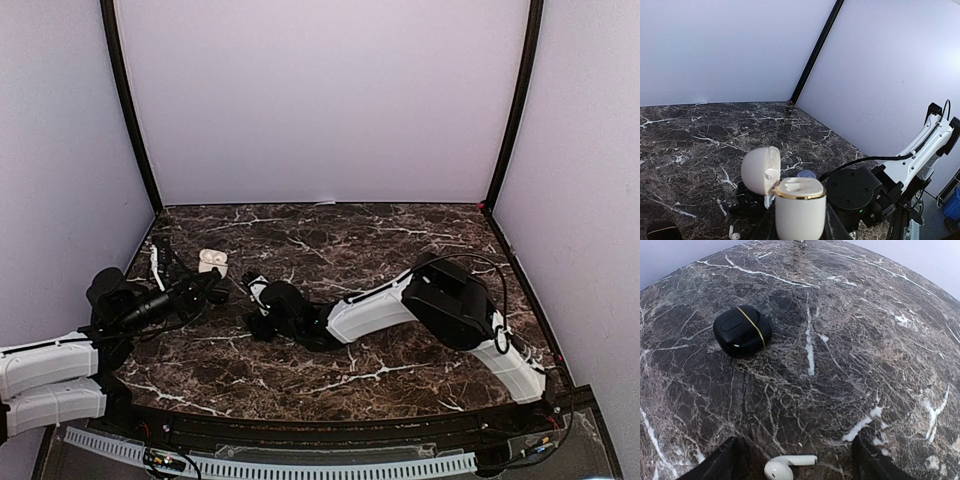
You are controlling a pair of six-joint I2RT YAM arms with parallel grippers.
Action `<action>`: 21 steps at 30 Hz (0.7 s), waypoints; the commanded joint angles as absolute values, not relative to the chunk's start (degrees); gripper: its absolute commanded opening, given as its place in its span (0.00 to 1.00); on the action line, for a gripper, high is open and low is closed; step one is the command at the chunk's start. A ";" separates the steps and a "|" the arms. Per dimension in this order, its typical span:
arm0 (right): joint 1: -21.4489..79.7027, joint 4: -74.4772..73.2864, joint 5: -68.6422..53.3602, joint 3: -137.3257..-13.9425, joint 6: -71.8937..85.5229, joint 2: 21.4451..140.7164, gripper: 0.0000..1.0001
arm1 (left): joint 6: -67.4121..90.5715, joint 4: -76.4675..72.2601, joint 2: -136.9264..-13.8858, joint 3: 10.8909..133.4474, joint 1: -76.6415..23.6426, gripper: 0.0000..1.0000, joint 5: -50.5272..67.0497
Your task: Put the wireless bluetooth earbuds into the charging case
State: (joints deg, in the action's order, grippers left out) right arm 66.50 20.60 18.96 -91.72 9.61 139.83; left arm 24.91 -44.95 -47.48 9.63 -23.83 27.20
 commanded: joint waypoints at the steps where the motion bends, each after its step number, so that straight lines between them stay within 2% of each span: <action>1: 66.88 13.92 22.58 -93.99 11.06 143.23 0.67 | 25.84 -44.68 -45.76 8.39 -23.41 0.20 28.08; 7: 66.82 13.23 21.81 -92.93 13.62 142.93 0.39 | 25.48 -44.69 -45.72 8.26 -23.32 0.20 27.96; 10: 66.80 13.82 21.16 -91.16 14.83 141.61 0.29 | 25.51 -45.07 -46.36 8.34 -23.38 0.20 28.42; 21: 66.88 18.61 19.08 -73.74 20.44 129.22 0.17 | 25.54 -45.81 -47.38 8.47 -23.36 0.21 29.89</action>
